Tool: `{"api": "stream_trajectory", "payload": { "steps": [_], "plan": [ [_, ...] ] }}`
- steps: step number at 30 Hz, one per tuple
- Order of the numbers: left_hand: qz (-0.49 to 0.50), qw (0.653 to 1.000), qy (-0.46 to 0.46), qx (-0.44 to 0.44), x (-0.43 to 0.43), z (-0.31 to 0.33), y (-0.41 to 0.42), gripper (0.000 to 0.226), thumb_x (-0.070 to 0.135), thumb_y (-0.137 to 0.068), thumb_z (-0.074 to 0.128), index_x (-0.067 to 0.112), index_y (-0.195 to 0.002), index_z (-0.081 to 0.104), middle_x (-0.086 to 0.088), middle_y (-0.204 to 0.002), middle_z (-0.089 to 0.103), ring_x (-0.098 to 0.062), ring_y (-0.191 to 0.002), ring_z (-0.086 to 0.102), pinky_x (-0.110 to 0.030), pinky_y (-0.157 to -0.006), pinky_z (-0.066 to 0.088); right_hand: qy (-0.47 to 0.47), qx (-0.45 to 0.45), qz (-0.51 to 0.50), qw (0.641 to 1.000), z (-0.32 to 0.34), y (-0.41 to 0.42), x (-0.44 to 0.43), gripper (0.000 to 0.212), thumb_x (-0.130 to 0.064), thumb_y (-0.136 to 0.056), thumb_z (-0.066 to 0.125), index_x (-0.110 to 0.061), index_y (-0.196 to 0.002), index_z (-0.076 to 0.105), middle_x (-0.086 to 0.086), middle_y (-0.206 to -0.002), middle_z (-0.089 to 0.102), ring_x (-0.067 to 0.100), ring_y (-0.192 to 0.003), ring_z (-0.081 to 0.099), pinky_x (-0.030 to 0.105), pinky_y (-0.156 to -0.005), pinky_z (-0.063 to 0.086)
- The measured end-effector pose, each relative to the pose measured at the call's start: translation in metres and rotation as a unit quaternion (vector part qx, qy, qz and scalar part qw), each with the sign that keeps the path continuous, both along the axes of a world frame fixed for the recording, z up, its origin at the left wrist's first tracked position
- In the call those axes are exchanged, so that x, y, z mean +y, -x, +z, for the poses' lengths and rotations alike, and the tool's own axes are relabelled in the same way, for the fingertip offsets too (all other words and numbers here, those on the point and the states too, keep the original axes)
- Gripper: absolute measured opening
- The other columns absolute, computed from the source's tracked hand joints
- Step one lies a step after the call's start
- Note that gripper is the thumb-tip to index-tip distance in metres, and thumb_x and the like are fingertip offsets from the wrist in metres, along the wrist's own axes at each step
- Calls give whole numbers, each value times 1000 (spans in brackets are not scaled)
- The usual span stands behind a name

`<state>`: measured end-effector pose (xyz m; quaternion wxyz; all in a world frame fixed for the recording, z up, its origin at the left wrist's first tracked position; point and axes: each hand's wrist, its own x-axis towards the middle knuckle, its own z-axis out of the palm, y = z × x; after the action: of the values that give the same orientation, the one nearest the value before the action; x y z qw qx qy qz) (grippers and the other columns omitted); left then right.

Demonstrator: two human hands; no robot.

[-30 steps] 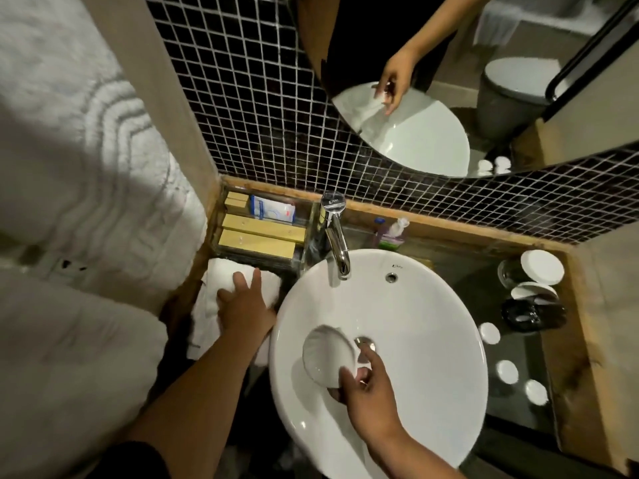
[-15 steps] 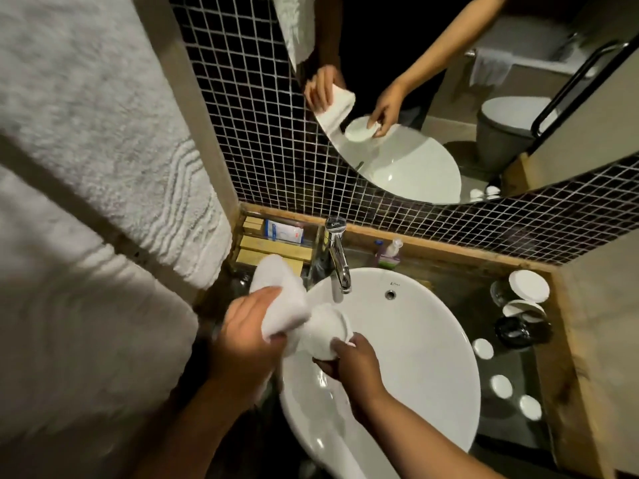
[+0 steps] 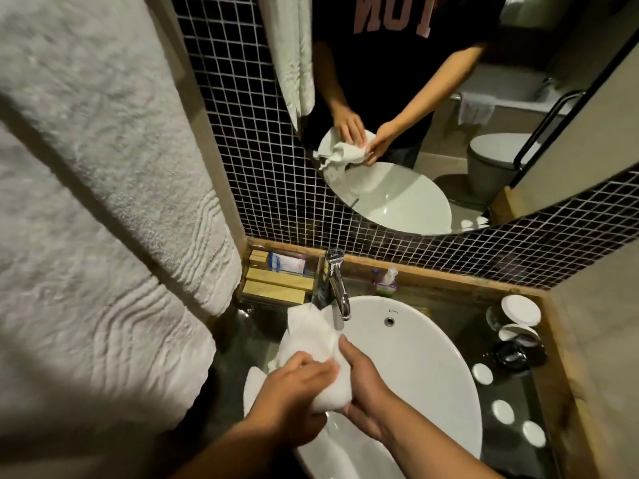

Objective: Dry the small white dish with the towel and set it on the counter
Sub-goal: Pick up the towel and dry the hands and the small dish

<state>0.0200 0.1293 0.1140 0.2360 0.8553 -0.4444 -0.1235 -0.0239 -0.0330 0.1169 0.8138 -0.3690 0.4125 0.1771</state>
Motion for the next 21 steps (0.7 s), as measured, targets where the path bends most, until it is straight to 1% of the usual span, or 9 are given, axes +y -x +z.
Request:
{"api": "stream_trajectory", "payload": {
  "steps": [4, 6, 9, 10, 11, 13, 14, 17, 21],
  "plan": [
    [-61, 993, -86, -58, -16, 0, 11, 76, 35, -49, 84, 22, -122, 67, 9, -114, 71, -18, -92, 65, -29, -55, 57, 68, 32, 27, 997, -9, 10, -6, 46, -56, -98, 48, -22, -125, 61, 15, -116, 73, 37, -108, 68, 57, -92, 57],
    [-57, 988, -116, -79, -28, -1, 15, 71, 33, -48, 86, 18, -116, 70, 5, -107, 71, -20, -86, 64, -29, -51, 57, 107, 22, 47, 993, -9, 14, -11, 43, -57, -99, 44, -27, -125, 60, 10, -117, 73, 33, -107, 69, 53, -92, 58],
    [-38, 982, -158, -93, -43, -3, 23, 63, 35, -45, 85, 21, -105, 73, 5, -96, 67, -19, -82, 56, -27, -45, 50, 164, -1, 88, 982, -9, 19, -19, 46, -61, -99, 41, -30, -127, 59, 3, -116, 75, 27, -103, 72, 49, -90, 60],
    [-27, 981, -170, -87, -47, 1, 24, 62, 36, -50, 84, 22, -110, 71, 5, -100, 66, -20, -87, 52, -28, -48, 51, 174, -4, 93, 980, -9, 22, -21, 45, -61, -99, 40, -30, -125, 60, 2, -114, 76, 26, -101, 73, 49, -89, 60],
    [-14, 982, -175, -65, -50, 4, 26, 62, 35, -63, 80, 22, -122, 65, 3, -112, 62, -22, -98, 49, -31, -58, 53, 180, -6, 93, 979, -9, 24, -22, 44, -59, -100, 39, -30, -123, 61, 2, -112, 76, 25, -99, 74, 48, -87, 61],
    [4, 980, -197, -16, -53, 8, 24, 64, 29, -87, 63, 20, -146, 40, -2, -139, 45, -28, -121, 38, -39, -84, 51, 192, -1, 85, 978, -13, 28, -24, 42, -55, -102, 39, -26, -120, 62, 3, -110, 77, 25, -97, 75, 47, -82, 63],
    [13, 978, -207, 0, -54, 9, 22, 64, 27, -91, 59, 20, -149, 33, -2, -145, 39, -28, -127, 35, -40, -90, 48, 195, -1, 78, 978, -14, 29, -25, 42, -54, -102, 41, -23, -120, 62, 6, -111, 76, 26, -97, 75, 48, -81, 63],
    [41, 980, -192, 16, -52, 6, 11, 64, 27, -90, 59, 26, -148, 35, 3, -148, 38, -25, -130, 32, -38, -97, 45, 234, 4, 66, 970, -17, 27, -25, 45, -54, -100, 45, -15, -117, 61, 12, -111, 74, 30, -94, 75, 53, -80, 62],
    [49, 987, -152, 15, -42, 5, -6, 63, 29, -88, 55, 29, -148, 38, 8, -150, 40, -21, -131, 32, -33, -101, 44, 255, 12, 60, 965, -15, 21, -23, 50, -57, -100, 42, -13, -118, 59, 16, -110, 73, 31, -91, 76, 50, -79, 63]
  ]
}}
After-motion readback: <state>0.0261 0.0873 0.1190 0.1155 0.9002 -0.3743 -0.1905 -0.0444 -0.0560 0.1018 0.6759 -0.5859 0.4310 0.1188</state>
